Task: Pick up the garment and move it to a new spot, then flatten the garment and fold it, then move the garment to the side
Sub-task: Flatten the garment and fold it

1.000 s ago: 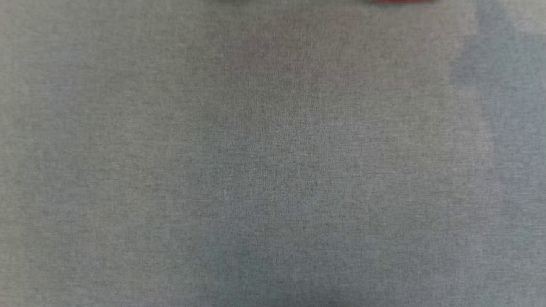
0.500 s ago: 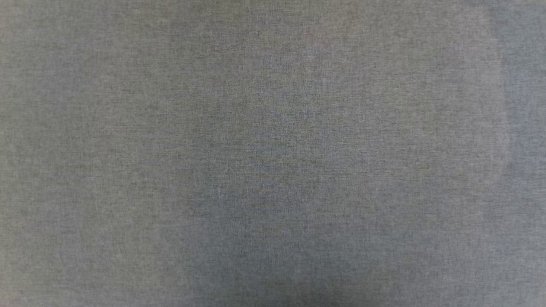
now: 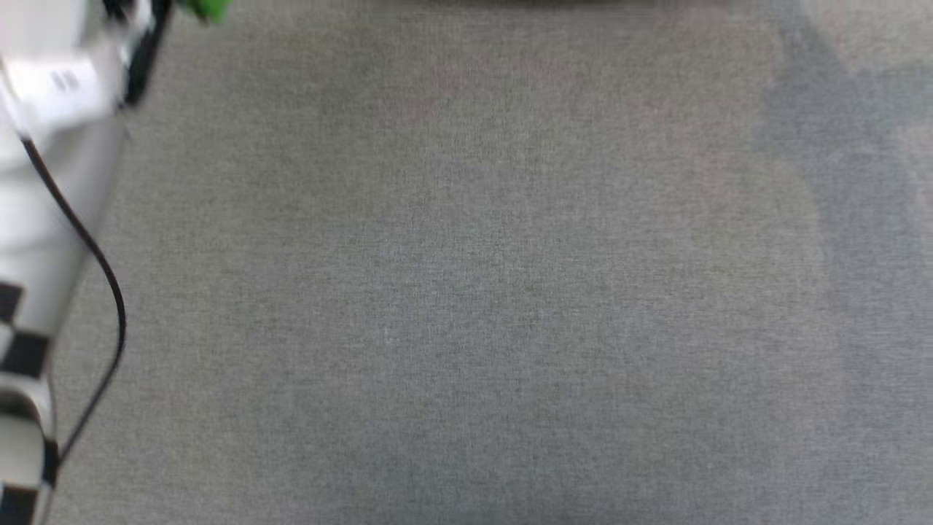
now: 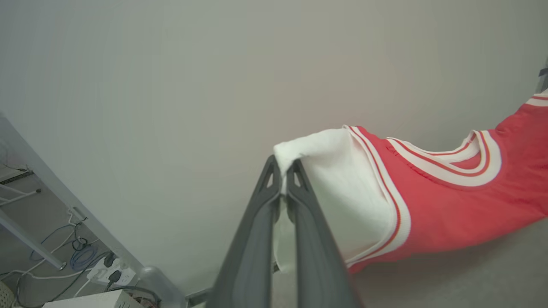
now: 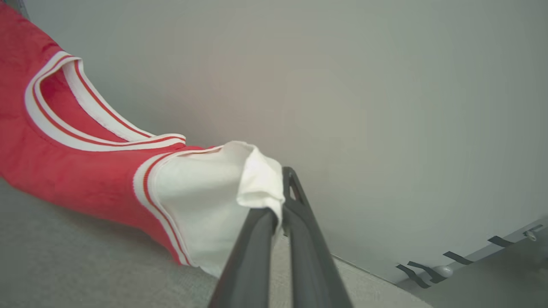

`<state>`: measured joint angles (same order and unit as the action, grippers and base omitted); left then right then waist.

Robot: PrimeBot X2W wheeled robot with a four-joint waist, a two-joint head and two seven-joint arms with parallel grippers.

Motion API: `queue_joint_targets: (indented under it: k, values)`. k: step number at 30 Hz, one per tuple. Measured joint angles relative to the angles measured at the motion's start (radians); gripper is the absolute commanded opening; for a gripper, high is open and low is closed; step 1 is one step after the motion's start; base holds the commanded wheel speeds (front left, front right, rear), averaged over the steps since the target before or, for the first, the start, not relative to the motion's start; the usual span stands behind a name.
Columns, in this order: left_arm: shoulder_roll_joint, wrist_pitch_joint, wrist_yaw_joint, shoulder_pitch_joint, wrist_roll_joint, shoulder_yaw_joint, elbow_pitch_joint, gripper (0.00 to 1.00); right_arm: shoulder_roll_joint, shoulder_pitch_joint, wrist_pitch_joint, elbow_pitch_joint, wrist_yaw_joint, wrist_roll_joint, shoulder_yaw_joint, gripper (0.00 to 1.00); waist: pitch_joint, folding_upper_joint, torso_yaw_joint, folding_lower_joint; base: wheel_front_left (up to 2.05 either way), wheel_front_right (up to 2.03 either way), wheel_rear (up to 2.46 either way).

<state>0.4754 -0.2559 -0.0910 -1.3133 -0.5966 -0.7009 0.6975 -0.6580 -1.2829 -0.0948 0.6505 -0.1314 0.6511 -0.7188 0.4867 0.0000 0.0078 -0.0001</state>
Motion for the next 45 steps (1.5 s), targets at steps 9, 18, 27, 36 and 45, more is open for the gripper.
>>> queue_joint_targets:
  k: [9, 18, 27, 36, 45]
  values:
    - [0.066, 0.000, 0.089, 0.521, -0.073, 0.059, -0.238, 0.00, -0.016, 0.357, -0.056, -0.063, 0.000, 0.070, -0.072, 0.00, -0.131, 0.0000, -0.009, -0.0001, 0.00, 0.00, 0.00]
    - [0.102, 0.000, 0.189, 0.918, -0.101, 0.077, -0.341, 0.00, -0.017, 0.696, -0.068, -0.102, 0.000, 0.095, -0.053, 0.00, -0.269, 0.0000, -0.020, 0.0000, 0.00, 0.00, 0.00]
    - [0.097, 0.000, 0.228, 1.137, -0.147, 0.114, -0.388, 0.00, -0.010, 0.976, -0.074, -0.105, 0.000, 0.130, 0.054, 0.00, -0.383, 0.0000, -0.016, -0.0001, 0.00, 0.00, 0.00]
    - [0.083, 0.000, 0.264, 1.332, -0.160, 0.139, -0.426, 0.00, 0.011, 1.266, -0.068, -0.161, -0.001, 0.109, 0.215, 0.00, -0.450, 0.0000, 0.001, -0.0001, 0.00, 0.00, 0.00]
    - [0.056, 0.000, 0.264, 1.366, -0.152, 0.142, -0.436, 0.00, 0.061, 1.362, -0.028, -0.237, -0.001, 0.058, 0.382, 0.38, -0.445, 0.0000, 0.015, 0.0000, 0.00, 0.00, 0.00]
